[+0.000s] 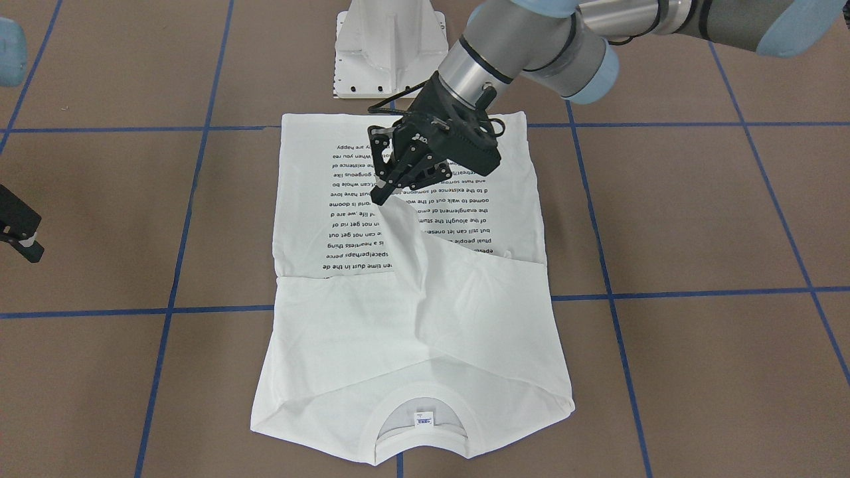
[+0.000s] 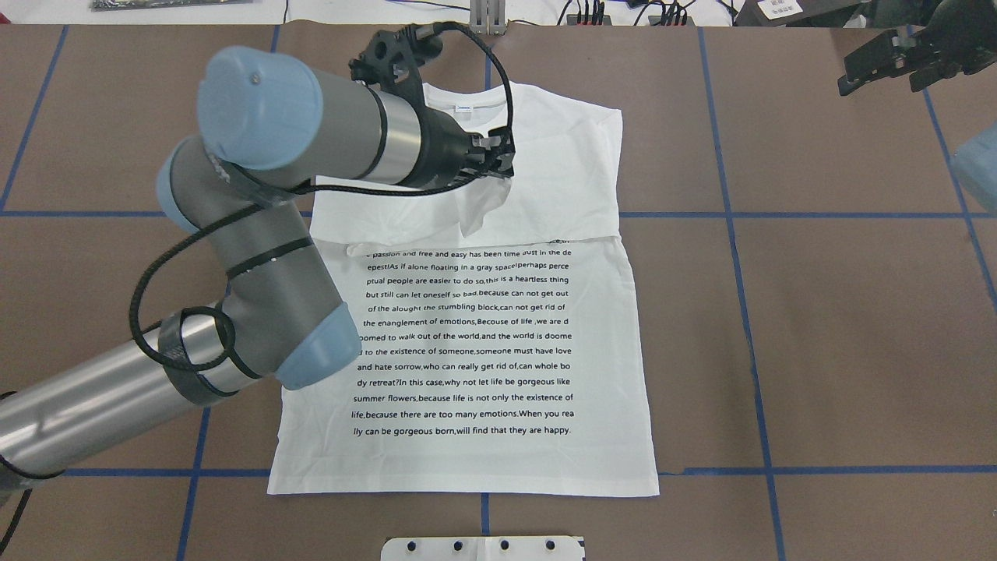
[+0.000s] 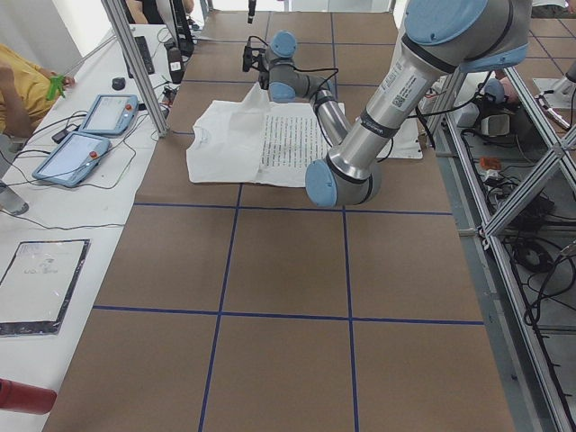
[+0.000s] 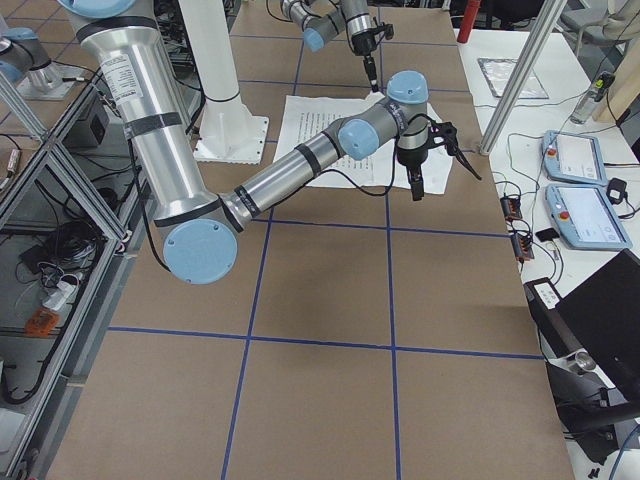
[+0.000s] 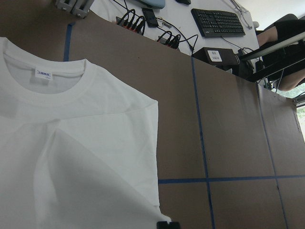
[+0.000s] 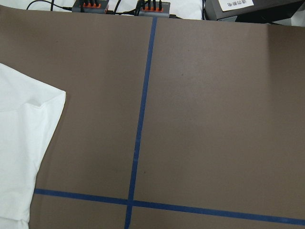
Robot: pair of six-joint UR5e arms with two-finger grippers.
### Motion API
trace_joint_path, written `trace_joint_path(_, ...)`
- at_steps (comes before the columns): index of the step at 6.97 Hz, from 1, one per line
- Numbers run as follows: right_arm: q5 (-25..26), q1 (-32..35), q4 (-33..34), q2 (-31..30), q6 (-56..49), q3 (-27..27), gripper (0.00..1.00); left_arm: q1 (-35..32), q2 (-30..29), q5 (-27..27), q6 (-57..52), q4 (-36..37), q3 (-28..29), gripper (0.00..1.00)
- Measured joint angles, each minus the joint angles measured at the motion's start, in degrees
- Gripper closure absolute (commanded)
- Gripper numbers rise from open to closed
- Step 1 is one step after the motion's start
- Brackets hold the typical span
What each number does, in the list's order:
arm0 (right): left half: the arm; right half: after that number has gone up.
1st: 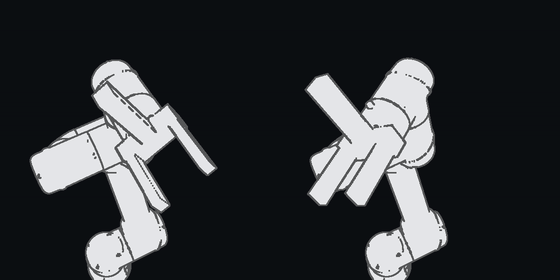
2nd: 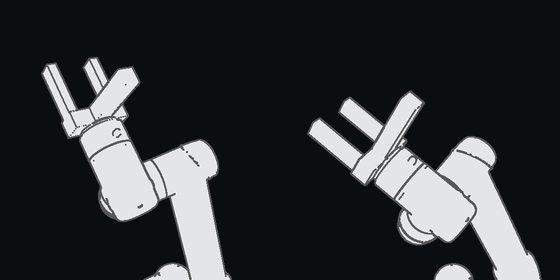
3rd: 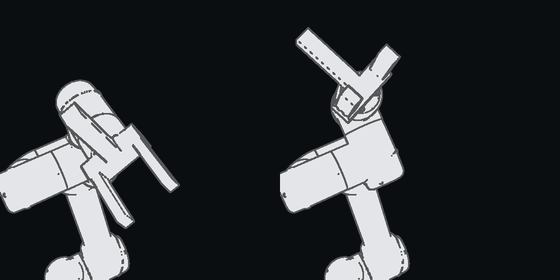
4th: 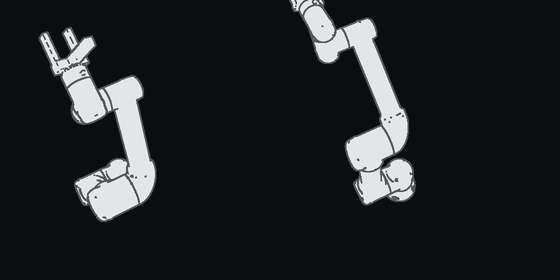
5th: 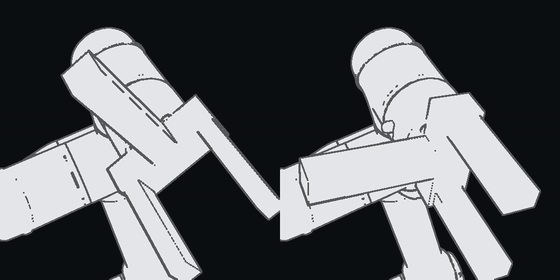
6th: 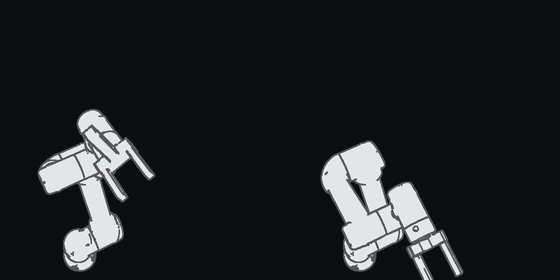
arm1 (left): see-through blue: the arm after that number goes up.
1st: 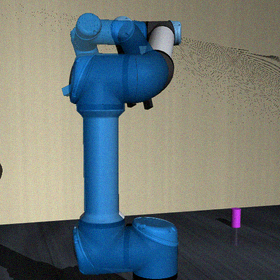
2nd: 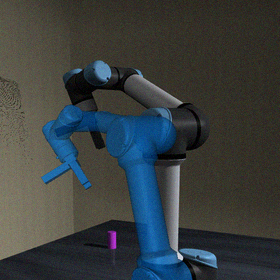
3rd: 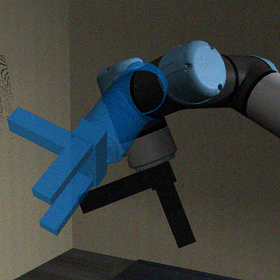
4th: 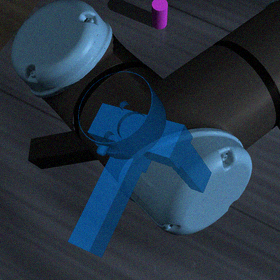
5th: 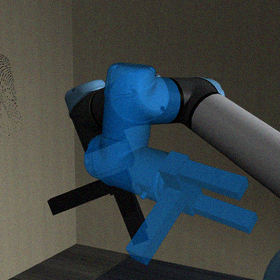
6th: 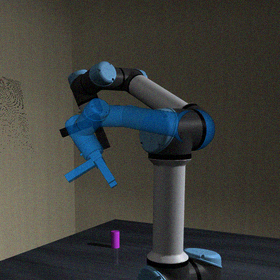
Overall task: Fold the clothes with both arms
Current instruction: 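Lift the cuff with the left gripper and carry it across the shirt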
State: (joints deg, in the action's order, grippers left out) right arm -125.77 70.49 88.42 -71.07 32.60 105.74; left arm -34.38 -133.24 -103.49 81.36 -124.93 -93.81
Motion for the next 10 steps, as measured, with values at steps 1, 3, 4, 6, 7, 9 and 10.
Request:
trace_joint_path(1,0.0,0.0,0.0,0.0,0.0,0.0,0.0,3.9,-0.1,4.4,-0.1,-0.3,2.4,0.0)
trace_joint_path(3,0.1,0.0,0.0,0.0,0.4,0.0,0.0,7.5,-0.2,8.5,-0.3,-0.6,4.2,0.0)
trace_joint_path(4,0.1,-0.2,0.0,0.1,1.5,0.1,0.0,7.9,-0.1,8.8,-1.5,-0.3,3.6,0.0)
trace_joint_path(6,0.3,-1.6,-0.2,0.8,5.5,0.2,0.0,6.7,1.0,8.9,-6.6,0.3,3.8,0.0)
trace_joint_path(7,0.5,-2.4,-0.5,1.1,6.8,0.2,0.0,5.5,1.4,9.0,-8.3,0.3,5.2,0.0)
trace_joint_path(9,1.8,-4.4,-0.8,2.2,9.4,0.2,0.0,3.5,1.5,9.0,-10.9,0.0,8.1,0.0)
trace_joint_path(10,2.4,-5.1,-0.9,2.6,10.4,0.2,0.0,3.2,1.2,9.0,-11.5,-0.2,10.0,0.0)
